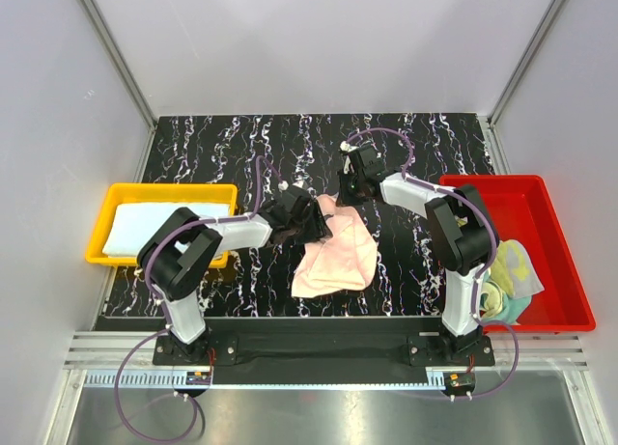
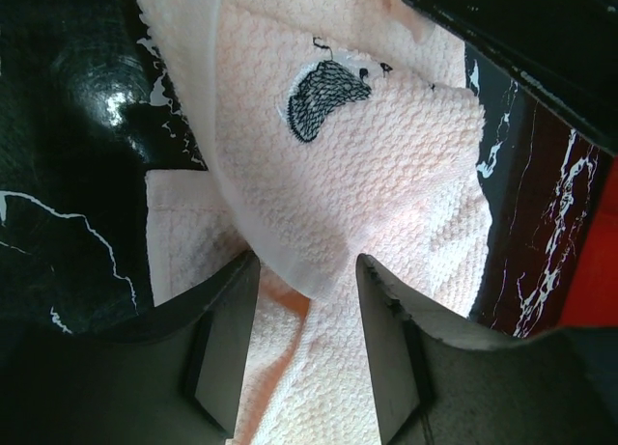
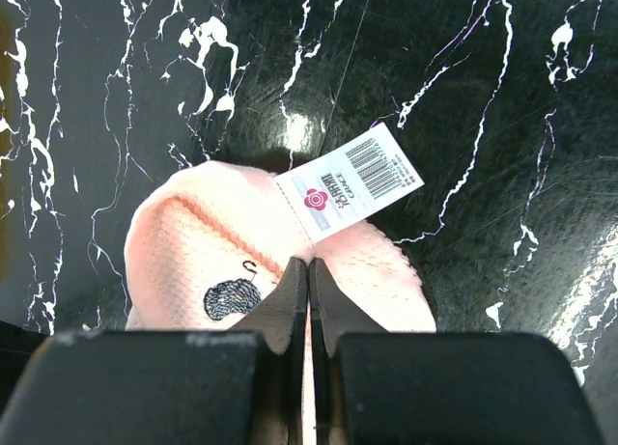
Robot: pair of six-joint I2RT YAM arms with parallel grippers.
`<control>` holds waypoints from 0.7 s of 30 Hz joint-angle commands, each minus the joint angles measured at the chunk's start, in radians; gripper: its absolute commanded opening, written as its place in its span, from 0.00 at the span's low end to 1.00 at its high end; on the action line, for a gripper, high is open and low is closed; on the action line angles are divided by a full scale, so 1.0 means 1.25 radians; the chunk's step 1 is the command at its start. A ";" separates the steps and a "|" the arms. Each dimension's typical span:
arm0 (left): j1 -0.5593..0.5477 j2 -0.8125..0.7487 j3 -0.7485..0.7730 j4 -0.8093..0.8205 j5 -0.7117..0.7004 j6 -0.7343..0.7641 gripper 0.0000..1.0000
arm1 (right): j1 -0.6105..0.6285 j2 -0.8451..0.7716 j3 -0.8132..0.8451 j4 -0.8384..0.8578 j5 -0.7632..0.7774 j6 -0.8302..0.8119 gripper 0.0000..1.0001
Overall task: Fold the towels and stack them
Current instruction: Flatten out the crumpled towel
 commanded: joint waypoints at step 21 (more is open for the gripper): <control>0.014 -0.038 0.154 -0.183 -0.045 0.096 0.00 | -0.020 -0.058 0.031 -0.085 0.081 -0.019 0.00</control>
